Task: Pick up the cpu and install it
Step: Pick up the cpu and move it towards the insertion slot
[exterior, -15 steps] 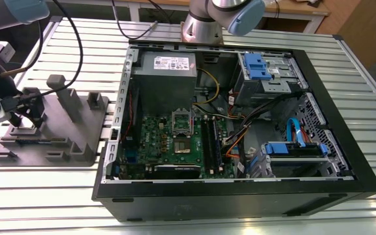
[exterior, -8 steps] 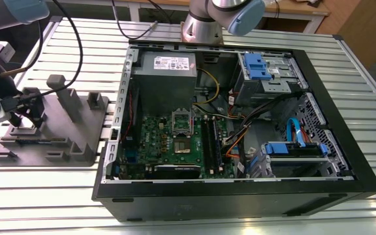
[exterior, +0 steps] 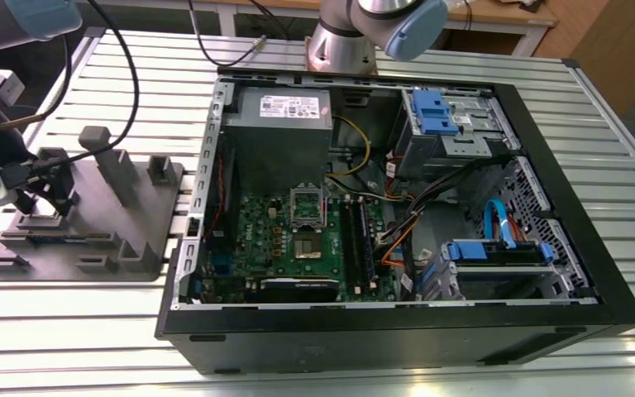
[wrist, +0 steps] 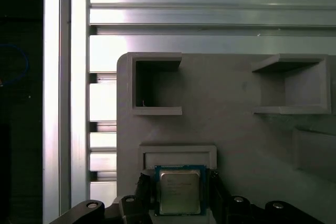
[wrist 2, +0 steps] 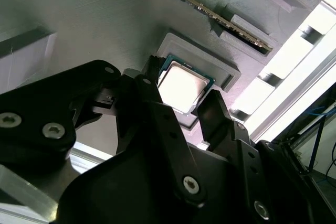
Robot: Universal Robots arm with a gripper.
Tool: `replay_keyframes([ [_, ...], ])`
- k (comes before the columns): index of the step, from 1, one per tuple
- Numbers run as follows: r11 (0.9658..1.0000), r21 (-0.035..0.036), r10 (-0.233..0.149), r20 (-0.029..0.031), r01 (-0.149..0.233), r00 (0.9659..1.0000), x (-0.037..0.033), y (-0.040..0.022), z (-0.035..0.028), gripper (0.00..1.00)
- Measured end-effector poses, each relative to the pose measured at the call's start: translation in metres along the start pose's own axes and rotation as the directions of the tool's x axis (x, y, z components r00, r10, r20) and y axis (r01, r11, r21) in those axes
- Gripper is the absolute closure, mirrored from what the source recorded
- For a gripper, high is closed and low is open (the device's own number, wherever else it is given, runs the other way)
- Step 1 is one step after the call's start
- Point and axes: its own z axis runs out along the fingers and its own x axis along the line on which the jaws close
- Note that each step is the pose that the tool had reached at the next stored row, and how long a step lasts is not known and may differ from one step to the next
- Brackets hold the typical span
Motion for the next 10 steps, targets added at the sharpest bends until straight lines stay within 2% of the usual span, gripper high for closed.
replay_keyframes([
  [10, 1.0000, 0.0001, 0.000, -0.0001, 0.000, 1.0000, 0.0001, 0.0000, -0.0001, 0.44],
])
